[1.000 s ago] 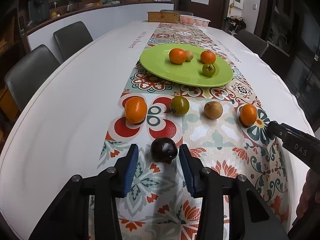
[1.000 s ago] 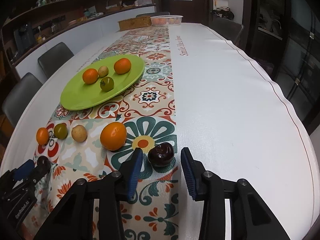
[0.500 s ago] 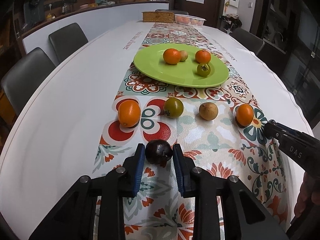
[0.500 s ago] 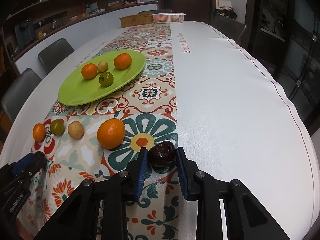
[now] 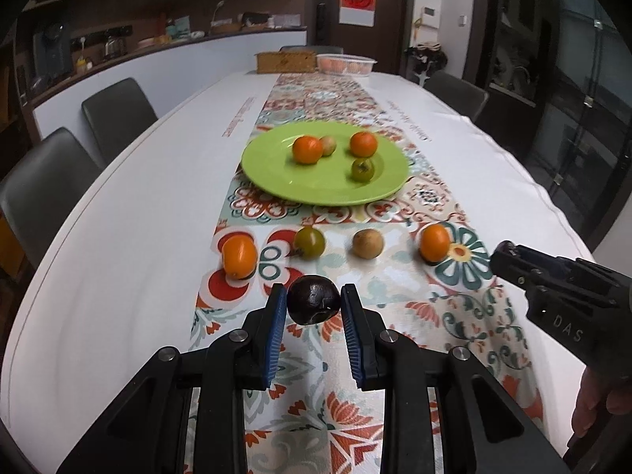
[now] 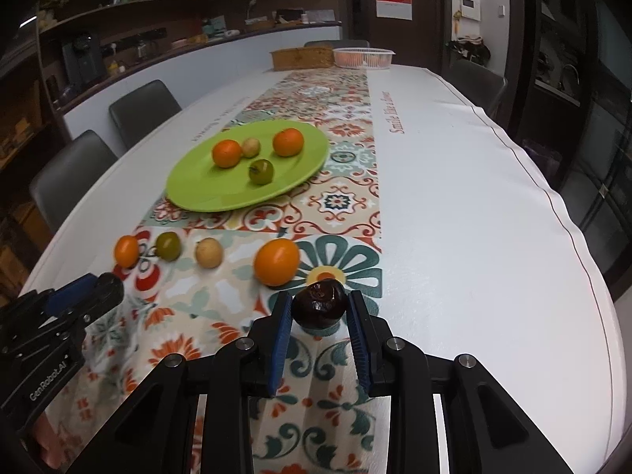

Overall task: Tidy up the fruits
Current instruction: 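Grasp one dark plum with the left tool while the right tool grasps the other plum, lift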

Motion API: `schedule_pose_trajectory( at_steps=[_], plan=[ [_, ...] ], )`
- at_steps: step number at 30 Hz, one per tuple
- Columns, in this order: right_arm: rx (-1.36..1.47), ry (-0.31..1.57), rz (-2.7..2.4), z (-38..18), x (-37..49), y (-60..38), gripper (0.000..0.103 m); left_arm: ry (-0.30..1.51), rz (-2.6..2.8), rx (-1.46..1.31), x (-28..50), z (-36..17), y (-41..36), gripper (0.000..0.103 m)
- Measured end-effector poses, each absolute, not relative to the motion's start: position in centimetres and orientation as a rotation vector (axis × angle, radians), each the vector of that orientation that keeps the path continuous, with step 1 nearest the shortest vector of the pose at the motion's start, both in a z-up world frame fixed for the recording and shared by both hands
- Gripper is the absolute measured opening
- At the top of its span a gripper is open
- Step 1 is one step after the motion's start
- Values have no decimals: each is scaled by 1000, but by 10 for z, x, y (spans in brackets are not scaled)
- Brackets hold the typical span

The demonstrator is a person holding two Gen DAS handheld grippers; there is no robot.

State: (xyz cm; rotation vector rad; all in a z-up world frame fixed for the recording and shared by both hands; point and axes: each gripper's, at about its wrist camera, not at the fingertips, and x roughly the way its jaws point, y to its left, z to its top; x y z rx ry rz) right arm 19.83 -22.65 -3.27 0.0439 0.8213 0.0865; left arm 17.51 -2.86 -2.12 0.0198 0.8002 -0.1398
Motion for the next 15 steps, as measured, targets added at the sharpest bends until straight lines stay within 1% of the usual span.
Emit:
schedule_pose_trajectory(
  at_steps=[15],
  plan=[
    [21, 717, 168, 13, 173, -204, 29, 677, -217, 52, 157, 25, -30, 28]
  ],
)
